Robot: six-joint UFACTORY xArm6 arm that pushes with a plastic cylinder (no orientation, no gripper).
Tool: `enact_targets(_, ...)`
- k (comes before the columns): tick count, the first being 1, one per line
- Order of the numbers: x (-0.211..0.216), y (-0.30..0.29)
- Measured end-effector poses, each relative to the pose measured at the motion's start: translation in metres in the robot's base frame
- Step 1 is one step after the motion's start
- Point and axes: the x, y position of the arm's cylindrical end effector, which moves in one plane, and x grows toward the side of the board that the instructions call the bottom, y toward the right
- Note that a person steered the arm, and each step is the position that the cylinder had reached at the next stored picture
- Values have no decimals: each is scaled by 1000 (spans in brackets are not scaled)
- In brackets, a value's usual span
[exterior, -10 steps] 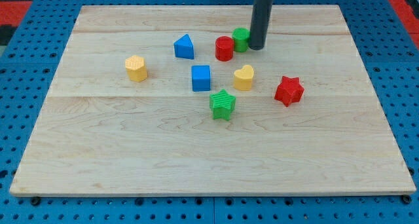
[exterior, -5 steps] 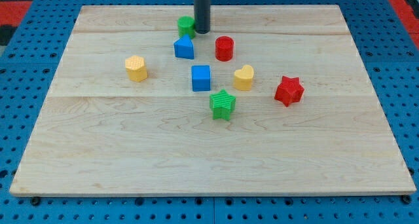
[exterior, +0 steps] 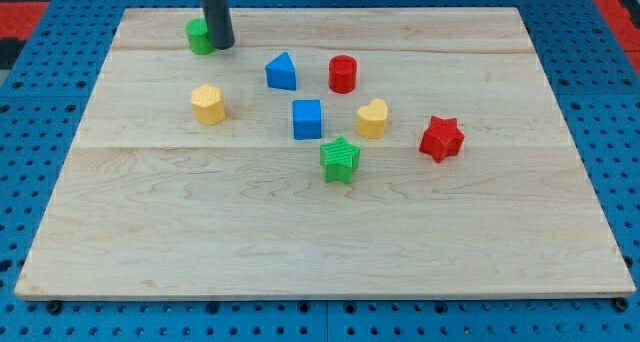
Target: Slide green circle to the top left
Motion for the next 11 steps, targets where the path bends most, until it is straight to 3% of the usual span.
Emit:
enact_targets(6, 8, -96)
enact_targets(9, 15, -61)
enact_targets(10, 8, -32)
enact_targets(11, -11, -40)
